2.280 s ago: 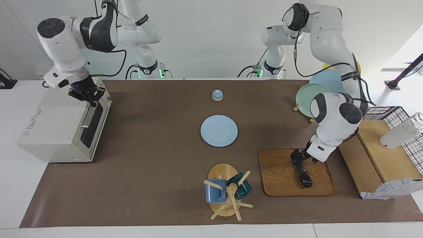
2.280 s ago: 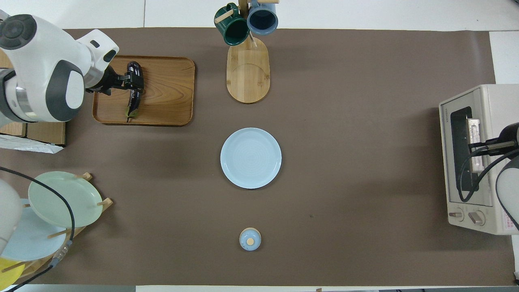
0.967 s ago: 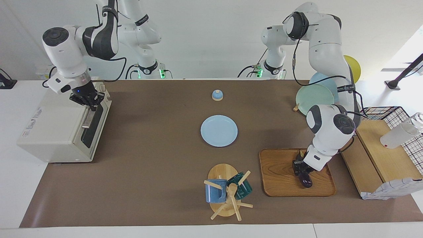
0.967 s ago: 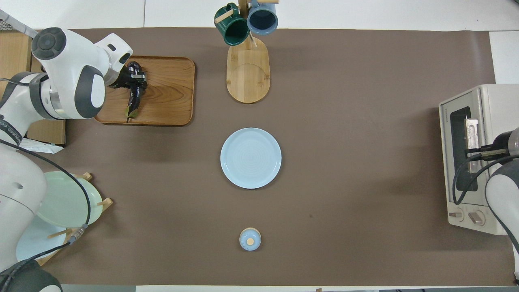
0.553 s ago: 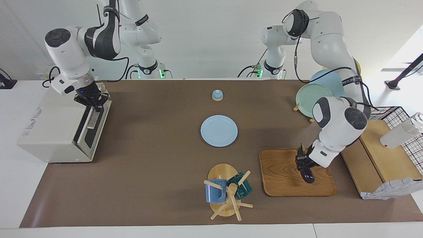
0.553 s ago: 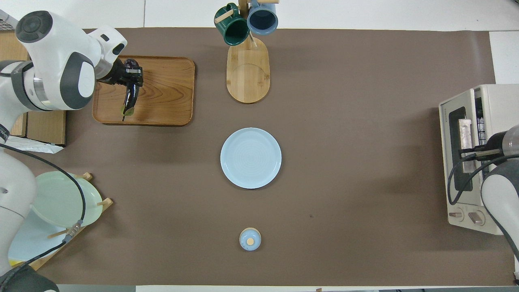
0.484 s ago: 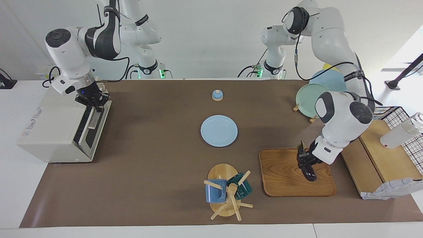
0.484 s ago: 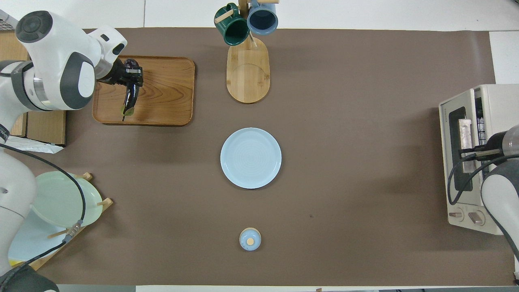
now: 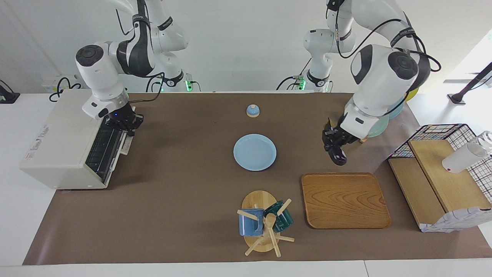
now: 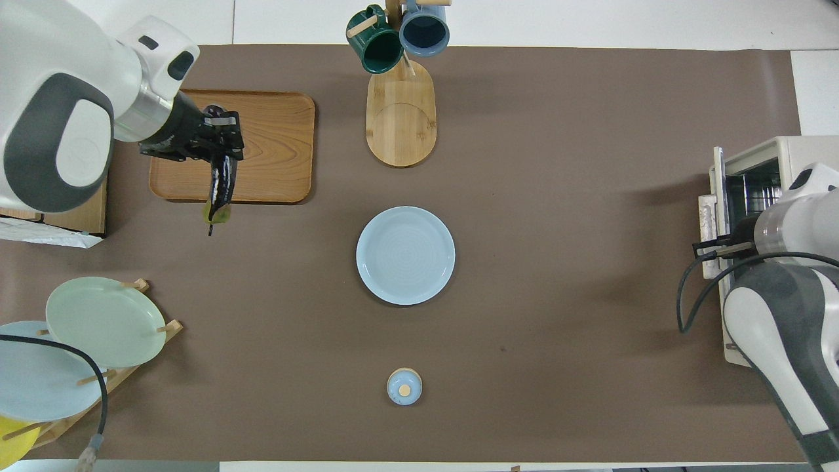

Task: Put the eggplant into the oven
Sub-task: 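Lift the eggplant with the left gripper while the right gripper opens the oven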

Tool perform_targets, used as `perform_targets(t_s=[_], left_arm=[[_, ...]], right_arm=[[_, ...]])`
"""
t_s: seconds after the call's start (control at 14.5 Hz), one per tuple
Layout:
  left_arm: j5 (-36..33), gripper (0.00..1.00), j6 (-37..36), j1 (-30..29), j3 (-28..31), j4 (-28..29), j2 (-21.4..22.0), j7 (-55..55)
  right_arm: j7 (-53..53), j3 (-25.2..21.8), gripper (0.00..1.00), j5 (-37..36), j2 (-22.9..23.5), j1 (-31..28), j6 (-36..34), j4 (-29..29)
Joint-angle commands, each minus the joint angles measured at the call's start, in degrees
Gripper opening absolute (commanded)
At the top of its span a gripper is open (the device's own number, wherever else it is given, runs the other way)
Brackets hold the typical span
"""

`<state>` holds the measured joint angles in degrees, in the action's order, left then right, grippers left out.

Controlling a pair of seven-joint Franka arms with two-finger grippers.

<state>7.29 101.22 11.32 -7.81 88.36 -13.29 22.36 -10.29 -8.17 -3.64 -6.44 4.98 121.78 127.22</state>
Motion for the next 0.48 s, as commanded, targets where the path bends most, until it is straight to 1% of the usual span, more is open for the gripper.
perform_targets(t_s=[0.0, 0.07, 0.14, 0.21, 0.28, 0.41], left_arm=[[2.2, 0.0, 6.33, 6.58, 0.95, 11.36, 5.46, 5.13], [3.94, 0.0, 11.15, 9.04, 0.95, 16.01, 7.3, 6.19], [5.0, 0.0, 17.89, 11.85, 0.95, 21.19, 8.97, 7.77], [5.01, 0.0, 23.53, 15.53, 0.95, 24.2, 8.73, 10.22], [5.01, 0.0, 27.42, 17.92, 1.04, 25.19, 7.16, 11.99], [5.01, 0.0, 29.56, 19.7, 1.04, 25.29, 4.78, 11.83]], right_arm=[[0.44, -0.36, 0.0, -0.84, 4.85, 0.28, 8.03, 0.57], [2.1, -0.36, 0.0, -0.93, 5.73, 0.91, 8.99, 0.66], [4.03, -0.36, 0.0, -0.93, 6.7, 1.69, 10.14, 0.83], [5.18, -0.36, 0.0, -0.93, 7.32, 2.31, 11.63, 1.62], [5.45, -0.36, 0.0, -0.93, 7.5, 2.49, 14.69, 3.02], [5.45, -0.36, 0.0, -0.93, 8.02, 3.9, 18.48, 4.7]])
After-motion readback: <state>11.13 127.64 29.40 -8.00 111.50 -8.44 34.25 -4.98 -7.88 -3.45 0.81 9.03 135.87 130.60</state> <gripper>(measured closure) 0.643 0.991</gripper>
